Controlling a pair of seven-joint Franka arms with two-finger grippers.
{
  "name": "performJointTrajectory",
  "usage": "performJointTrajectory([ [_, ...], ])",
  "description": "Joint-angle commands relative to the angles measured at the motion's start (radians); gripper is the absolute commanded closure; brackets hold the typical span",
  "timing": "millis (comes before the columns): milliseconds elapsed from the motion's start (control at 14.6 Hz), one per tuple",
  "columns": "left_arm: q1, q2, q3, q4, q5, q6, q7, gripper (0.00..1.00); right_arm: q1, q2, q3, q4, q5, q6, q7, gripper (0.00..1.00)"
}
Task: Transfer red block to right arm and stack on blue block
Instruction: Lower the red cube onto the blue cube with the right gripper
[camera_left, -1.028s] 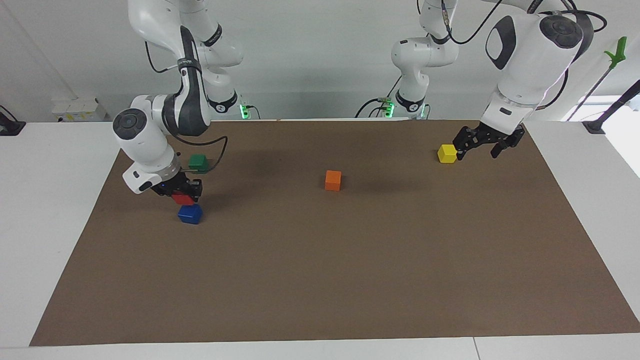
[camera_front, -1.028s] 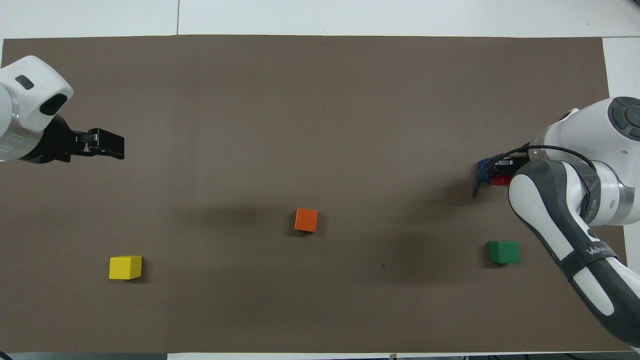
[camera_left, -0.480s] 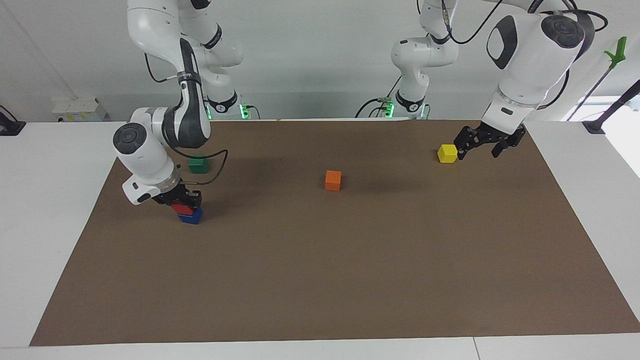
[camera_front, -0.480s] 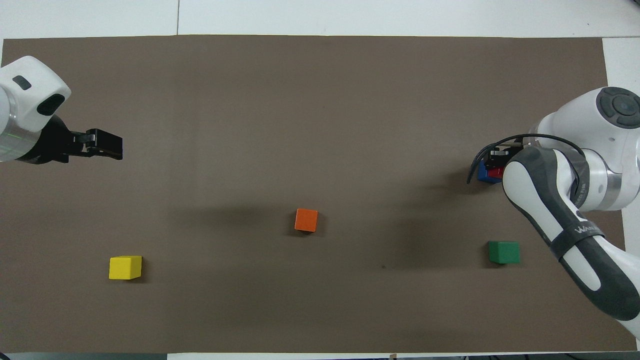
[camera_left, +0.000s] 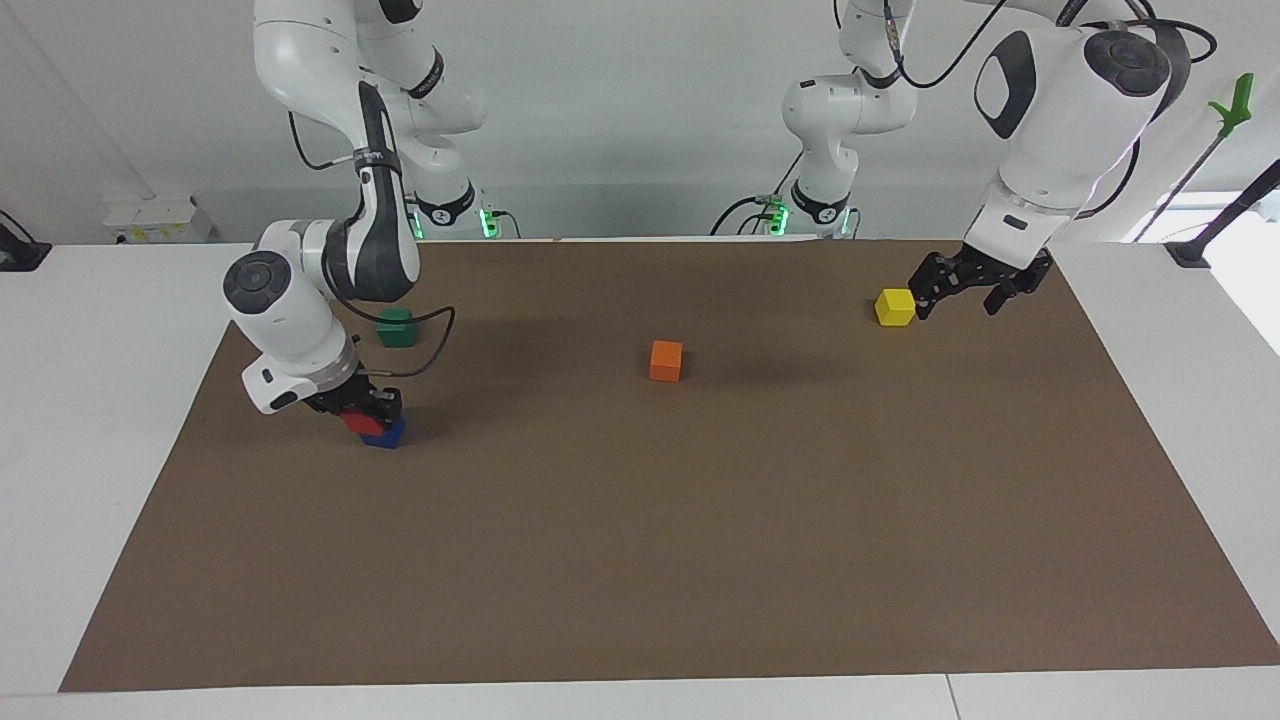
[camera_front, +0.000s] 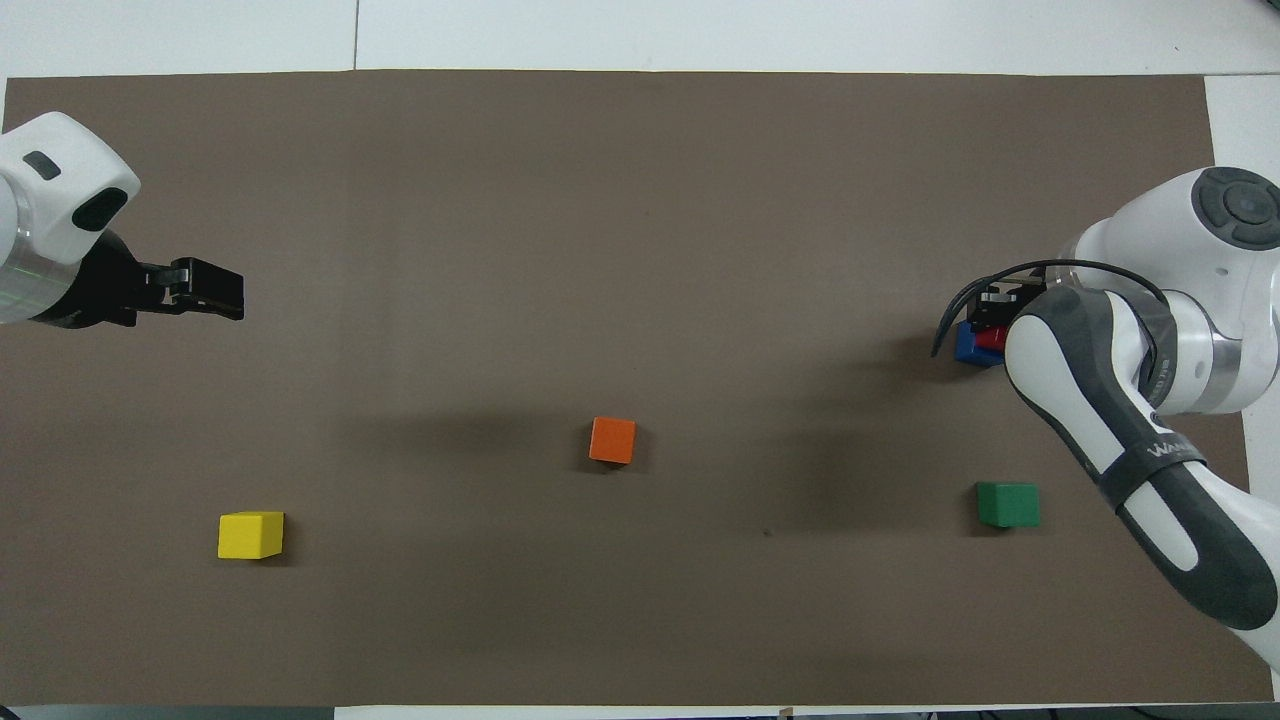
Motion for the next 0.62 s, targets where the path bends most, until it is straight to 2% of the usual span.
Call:
performJointTrajectory([
  [0,0.012,-0.01,-0.004,0.008,-0.015,-0.025,0.008,0.0,-0.014,0.014,0.008,0.014,-0.007,0.017,0.04,1.0],
  [548,0.012,-0.01,-0.004,0.008,-0.015,-0.025,0.008,0.0,-0.016,0.012,0.008,0.01,0.035,0.016,0.054,1.0],
])
